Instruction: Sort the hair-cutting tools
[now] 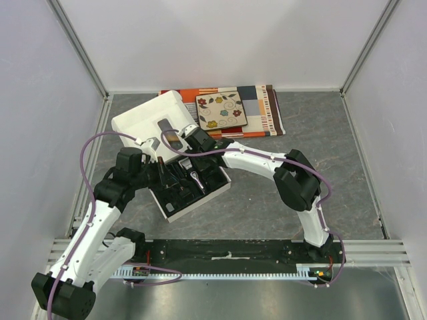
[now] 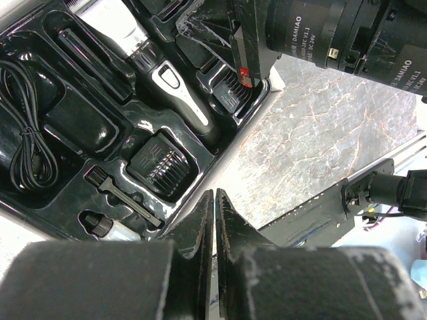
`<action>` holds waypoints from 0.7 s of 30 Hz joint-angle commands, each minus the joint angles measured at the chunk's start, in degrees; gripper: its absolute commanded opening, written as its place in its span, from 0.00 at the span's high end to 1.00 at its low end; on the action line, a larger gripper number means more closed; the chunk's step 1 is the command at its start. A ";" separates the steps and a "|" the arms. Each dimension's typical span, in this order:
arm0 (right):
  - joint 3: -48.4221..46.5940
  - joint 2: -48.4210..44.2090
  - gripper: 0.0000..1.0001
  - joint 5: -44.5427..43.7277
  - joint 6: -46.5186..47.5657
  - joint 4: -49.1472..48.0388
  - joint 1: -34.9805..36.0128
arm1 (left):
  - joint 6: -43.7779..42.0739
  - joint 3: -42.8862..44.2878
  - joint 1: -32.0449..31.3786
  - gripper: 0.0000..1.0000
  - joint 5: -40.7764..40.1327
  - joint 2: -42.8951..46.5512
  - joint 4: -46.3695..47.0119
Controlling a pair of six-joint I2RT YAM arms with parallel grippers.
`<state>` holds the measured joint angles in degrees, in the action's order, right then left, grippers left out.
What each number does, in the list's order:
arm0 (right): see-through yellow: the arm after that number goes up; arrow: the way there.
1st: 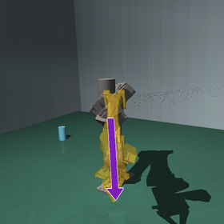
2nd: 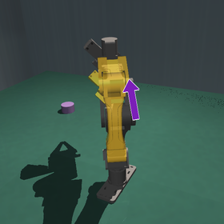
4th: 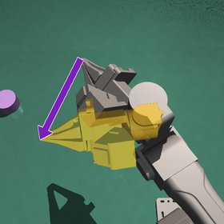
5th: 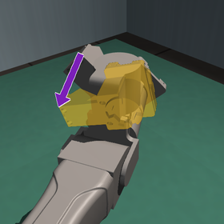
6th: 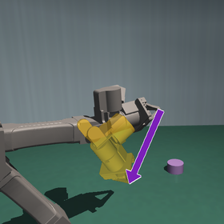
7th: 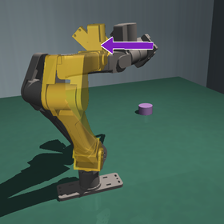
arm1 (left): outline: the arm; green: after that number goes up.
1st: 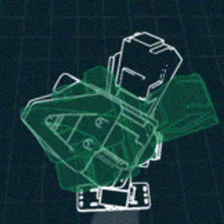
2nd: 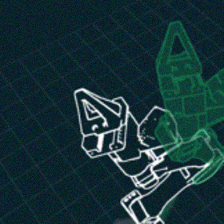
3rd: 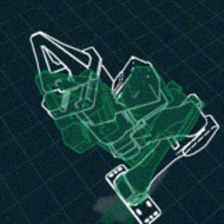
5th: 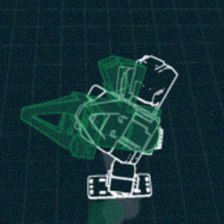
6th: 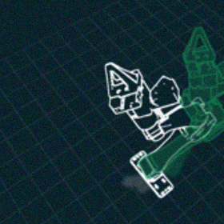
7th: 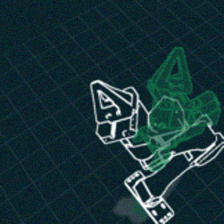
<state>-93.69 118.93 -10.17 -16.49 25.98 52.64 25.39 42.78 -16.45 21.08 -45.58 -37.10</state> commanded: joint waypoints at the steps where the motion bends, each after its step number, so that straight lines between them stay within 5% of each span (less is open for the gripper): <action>1: -0.80 -4.85 1.00 -1.86 0.67 -0.49 0.18 | -2.10 0.02 0.19 0.92 0.19 0.32 2.30; 11: 3.95 -12.57 1.00 -7.65 -0.38 -0.31 0.09 | -2.01 0.02 0.19 0.92 -0.16 0.06 2.21; 17: 9.48 -19.08 0.66 -14.51 0.41 -0.23 -0.17 | 1.85 1.86 0.27 0.92 -11.30 -2.75 -2.26; 21: 13.17 -21.72 0.52 -16.72 -0.29 -0.22 -2.36 | 6.68 2.04 0.98 0.92 -18.43 -5.39 -3.85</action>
<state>-83.35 101.08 -22.00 -16.29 26.20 52.29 27.16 42.89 -16.40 11.77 -49.19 -38.94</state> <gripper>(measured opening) 0.424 0.084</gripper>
